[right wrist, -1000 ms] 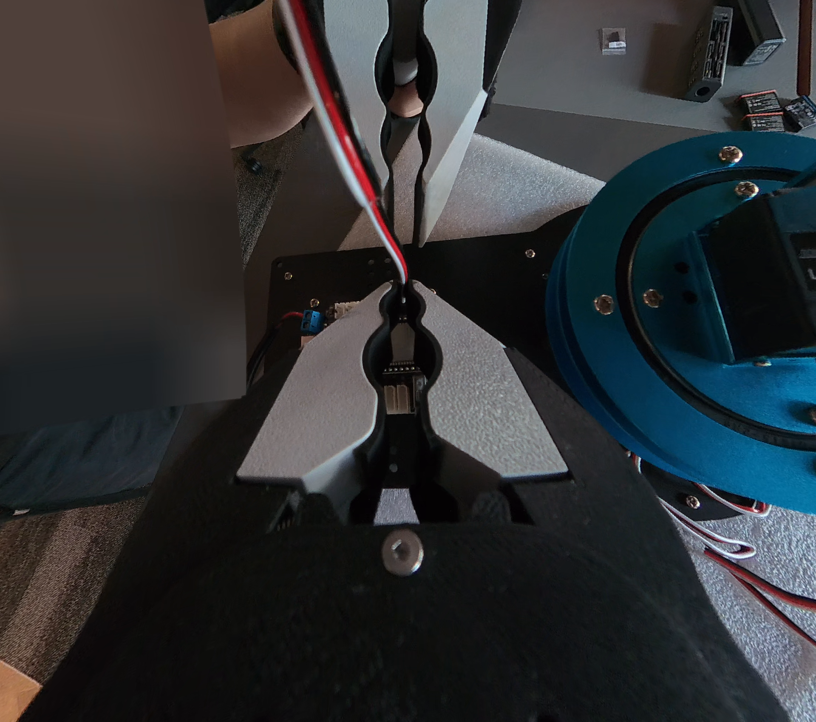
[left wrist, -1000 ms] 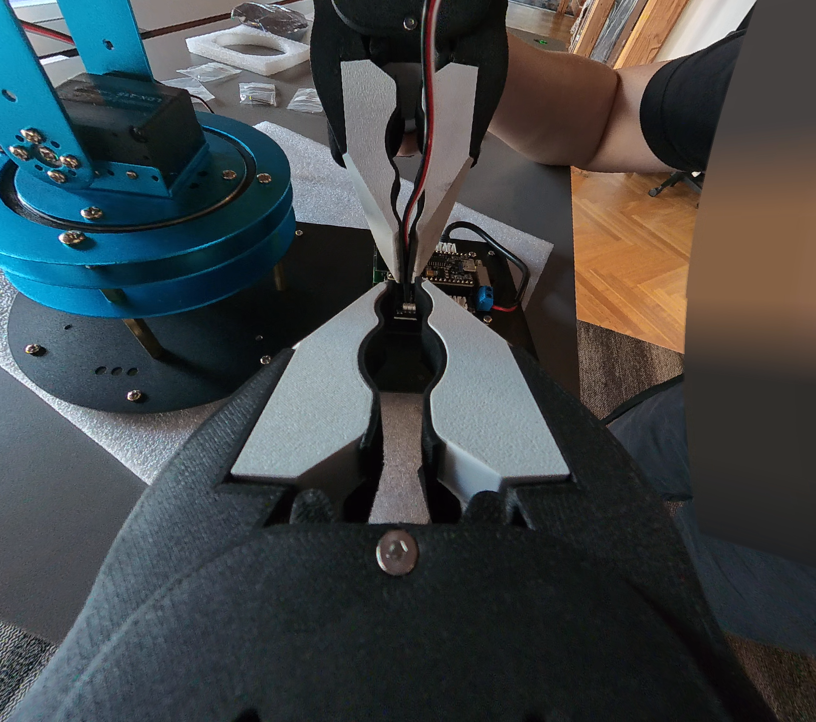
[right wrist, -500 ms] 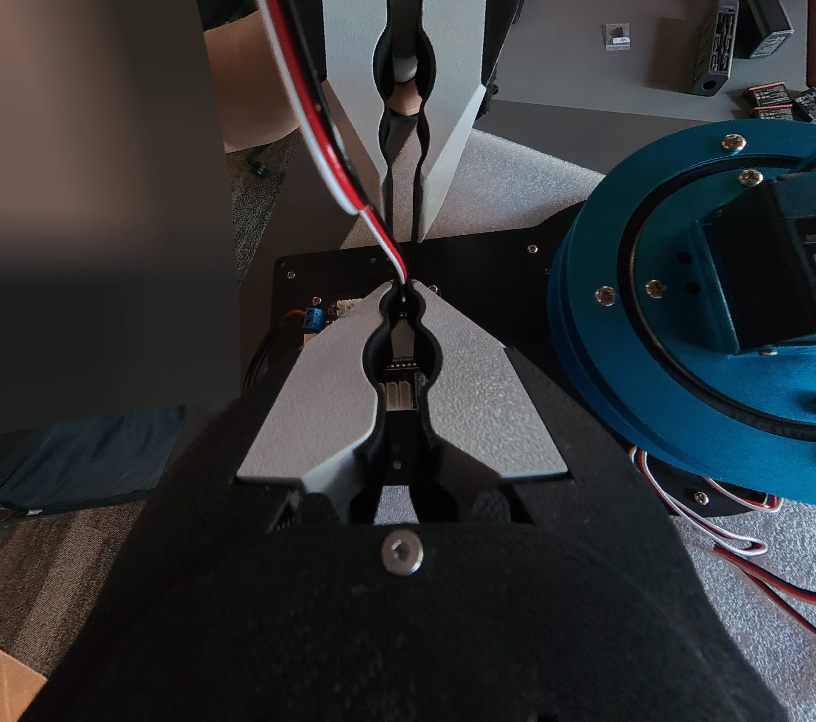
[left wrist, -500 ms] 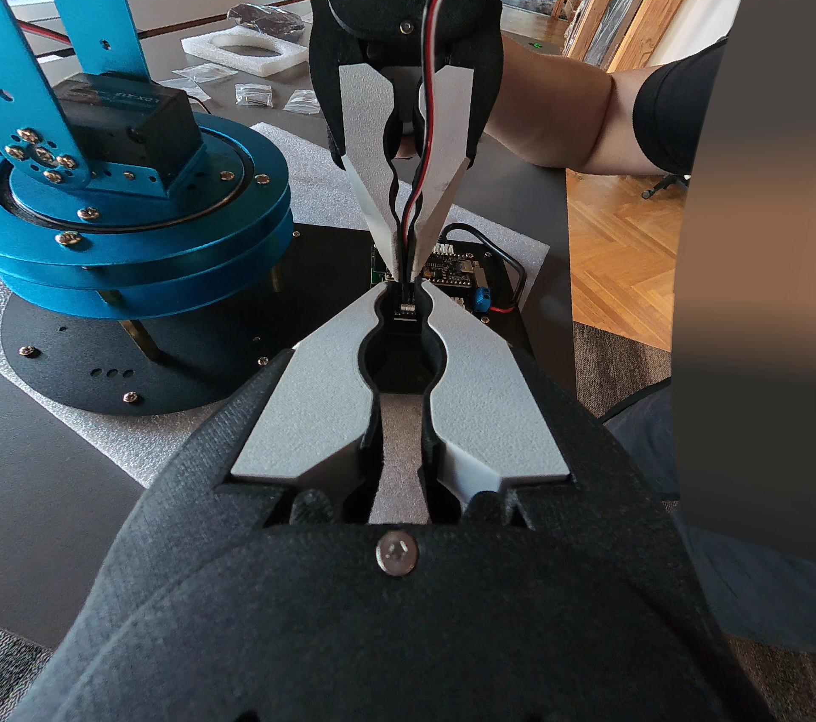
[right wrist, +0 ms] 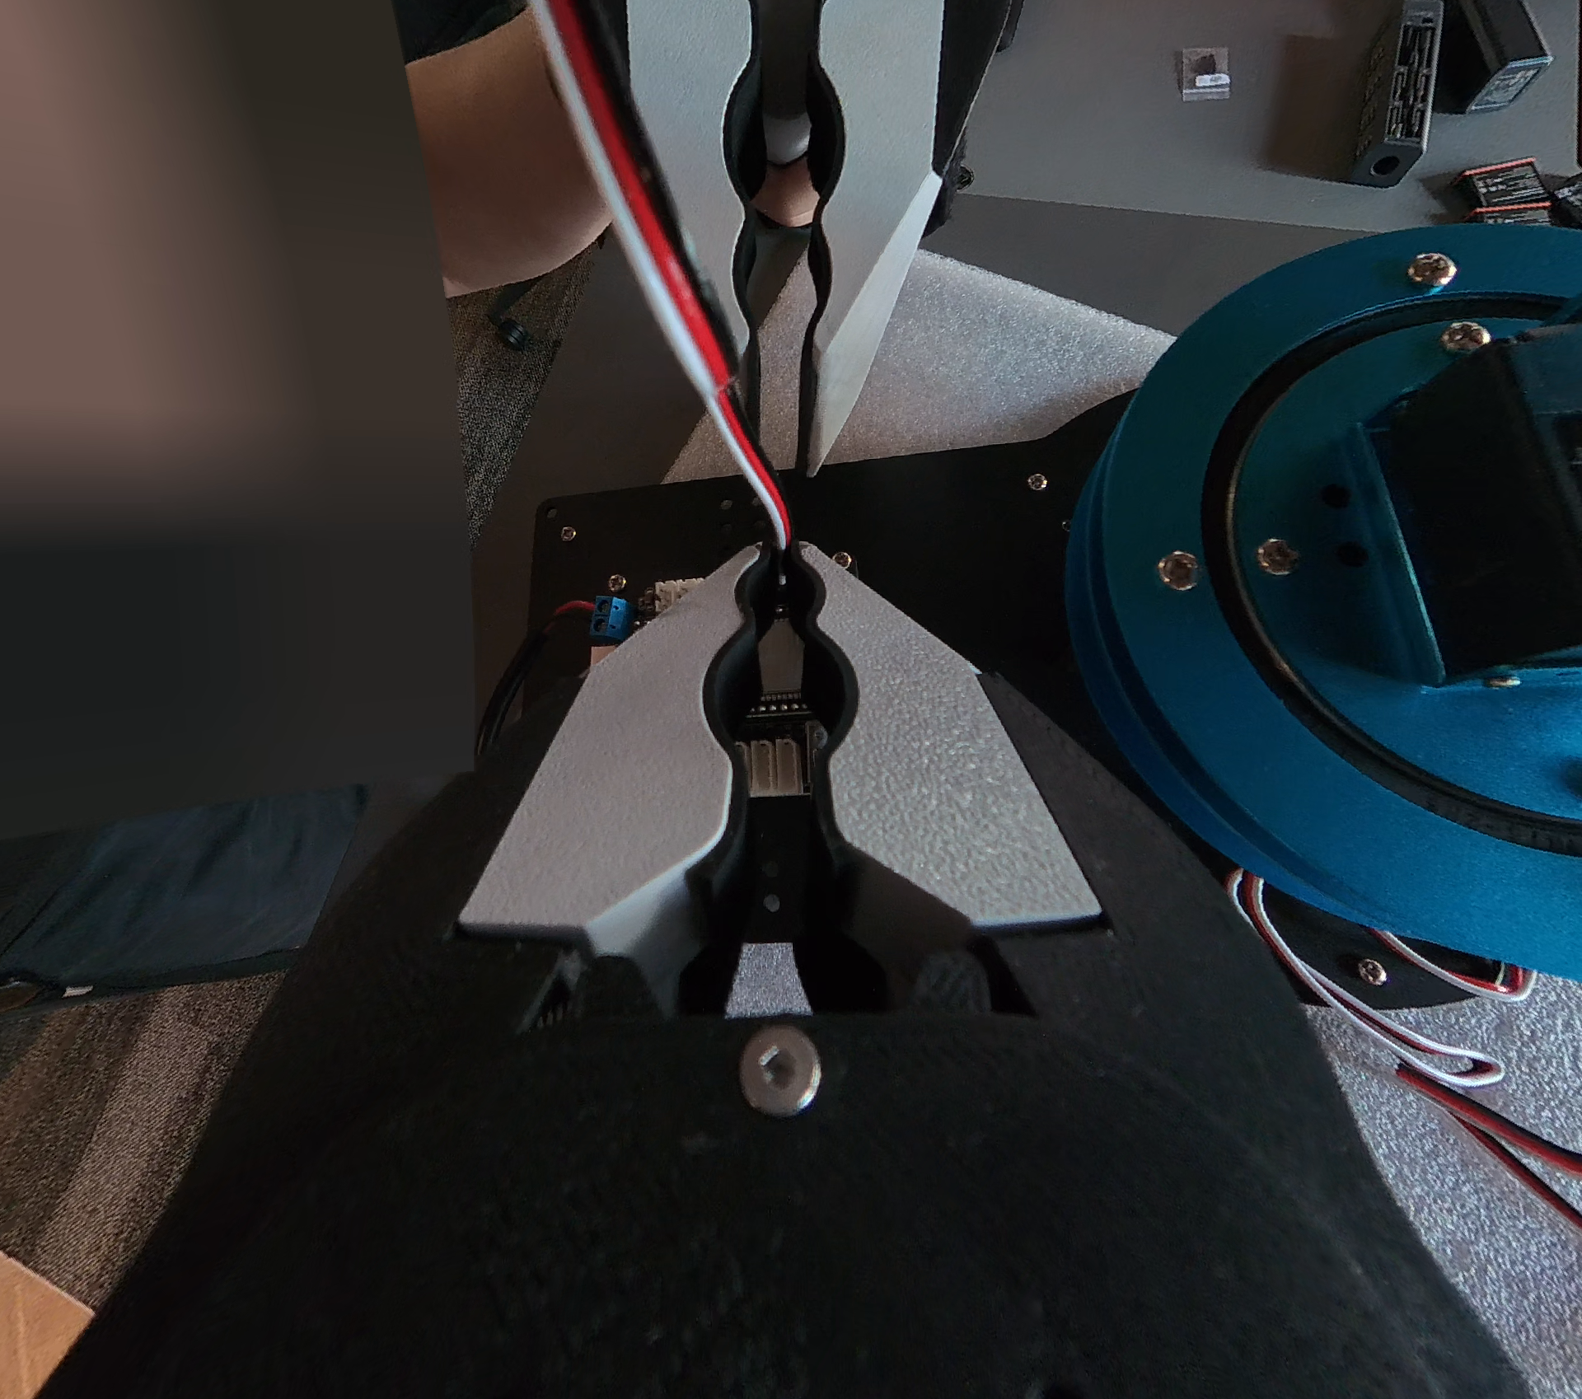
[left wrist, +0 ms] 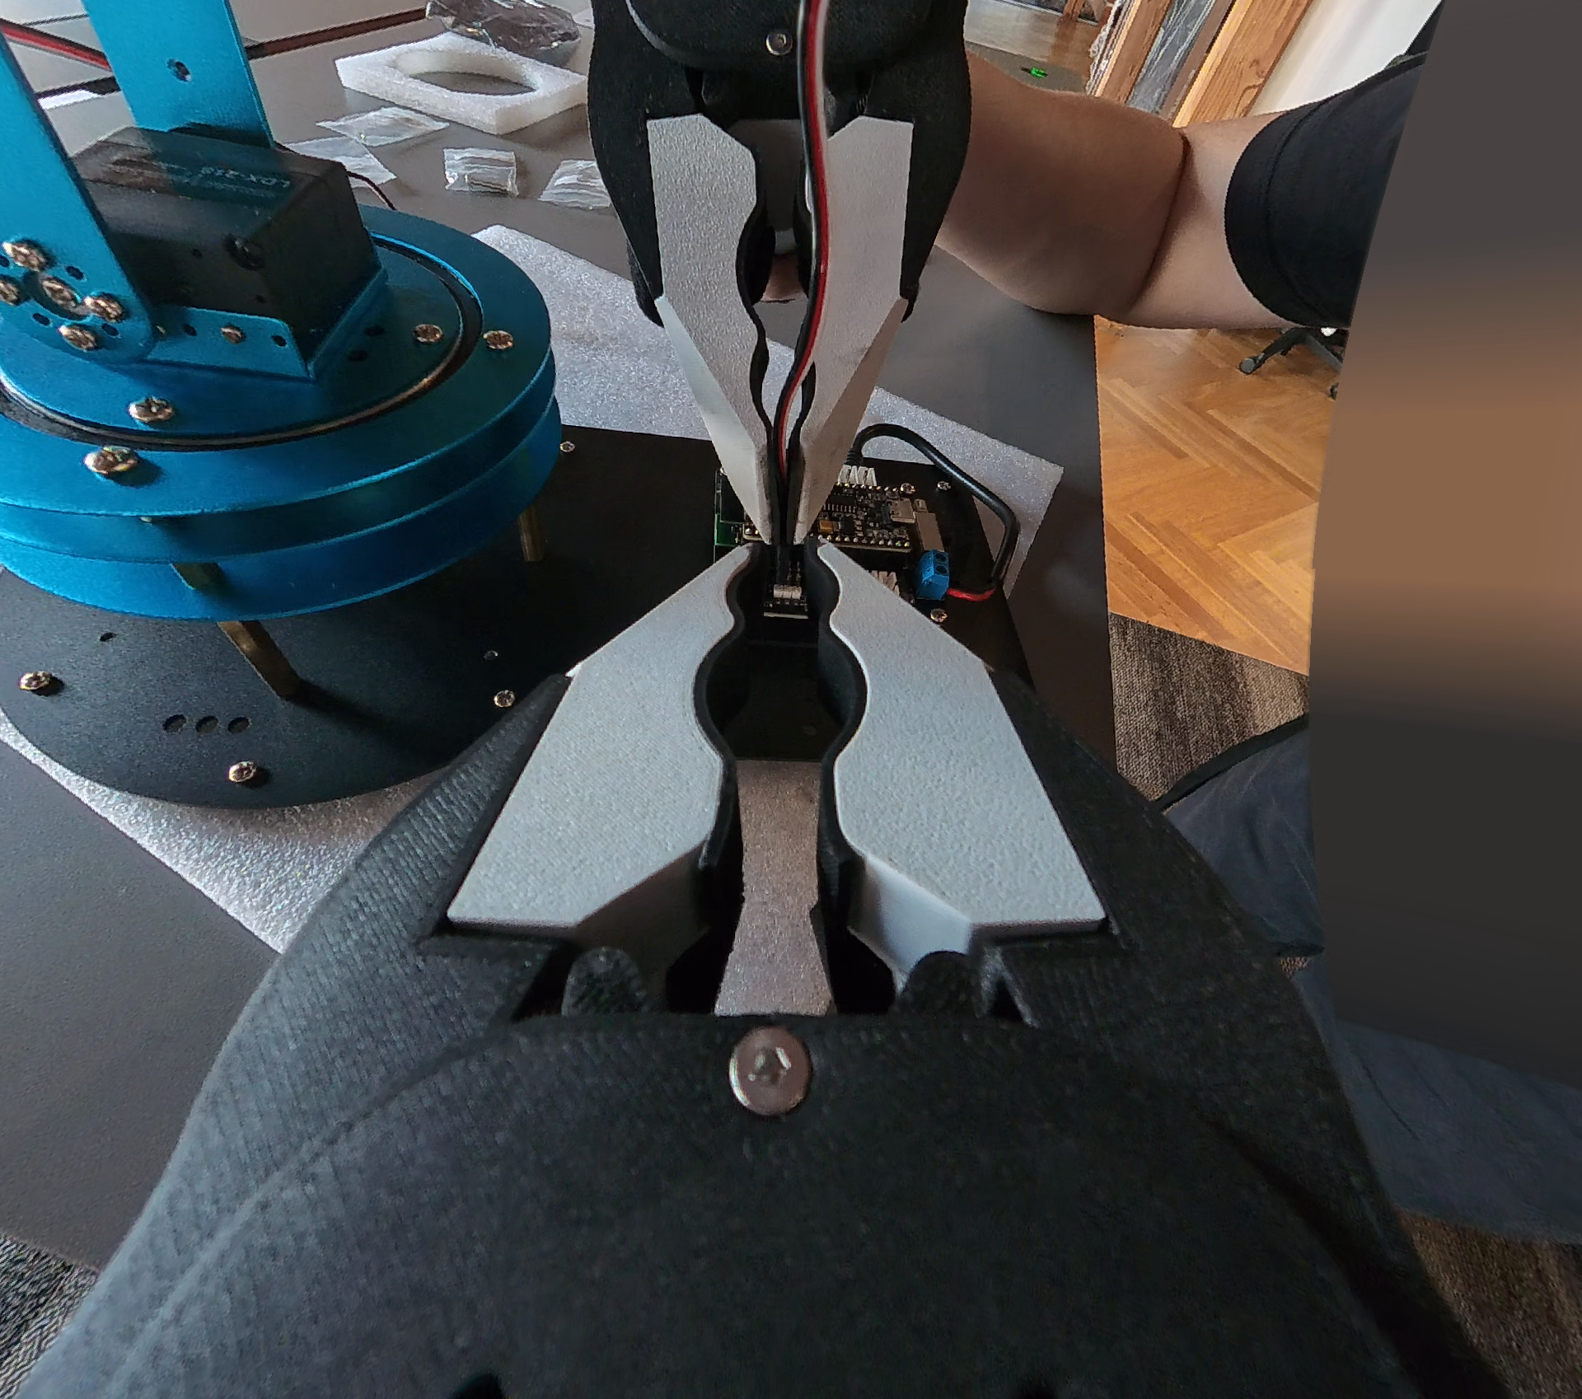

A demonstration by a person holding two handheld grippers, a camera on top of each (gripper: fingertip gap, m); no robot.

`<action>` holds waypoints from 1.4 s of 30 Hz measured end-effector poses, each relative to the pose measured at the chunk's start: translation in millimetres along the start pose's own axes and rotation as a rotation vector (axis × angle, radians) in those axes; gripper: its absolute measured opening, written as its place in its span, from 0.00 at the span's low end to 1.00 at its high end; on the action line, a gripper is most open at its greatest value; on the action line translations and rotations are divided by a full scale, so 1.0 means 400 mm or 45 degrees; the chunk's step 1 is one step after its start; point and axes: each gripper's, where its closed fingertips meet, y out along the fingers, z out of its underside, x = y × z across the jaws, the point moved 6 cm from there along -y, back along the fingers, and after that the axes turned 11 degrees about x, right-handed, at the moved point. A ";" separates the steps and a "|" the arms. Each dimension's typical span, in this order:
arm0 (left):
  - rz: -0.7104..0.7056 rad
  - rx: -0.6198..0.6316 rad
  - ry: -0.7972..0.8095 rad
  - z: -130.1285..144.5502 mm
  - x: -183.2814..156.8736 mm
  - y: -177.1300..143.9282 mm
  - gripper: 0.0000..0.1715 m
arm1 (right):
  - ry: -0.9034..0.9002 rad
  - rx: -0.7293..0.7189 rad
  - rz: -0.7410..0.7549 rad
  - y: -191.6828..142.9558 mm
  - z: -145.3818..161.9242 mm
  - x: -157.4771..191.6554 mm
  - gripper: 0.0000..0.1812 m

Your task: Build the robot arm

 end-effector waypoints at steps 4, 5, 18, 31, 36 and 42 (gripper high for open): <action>0.002 -0.001 -0.002 0.000 0.000 0.000 0.04 | 0.003 -0.003 -0.005 0.000 0.001 -0.001 0.01; 0.003 -0.003 -0.003 0.000 0.000 -0.001 0.04 | 0.003 -0.002 -0.004 0.000 0.001 0.000 0.01; -0.003 -0.007 0.002 -0.001 0.000 -0.001 0.04 | 0.005 -0.011 -0.007 0.001 0.001 -0.001 0.01; -0.027 0.003 0.037 -0.003 -0.004 0.004 0.04 | -0.036 0.008 0.057 -0.020 0.005 -0.001 0.05; -0.029 -0.006 0.032 -0.006 -0.002 0.004 0.04 | -0.041 0.032 0.046 -0.012 -0.001 0.004 0.03; -0.030 -0.013 0.031 -0.006 -0.003 0.004 0.04 | -0.065 0.074 0.076 -0.009 -0.006 0.006 0.01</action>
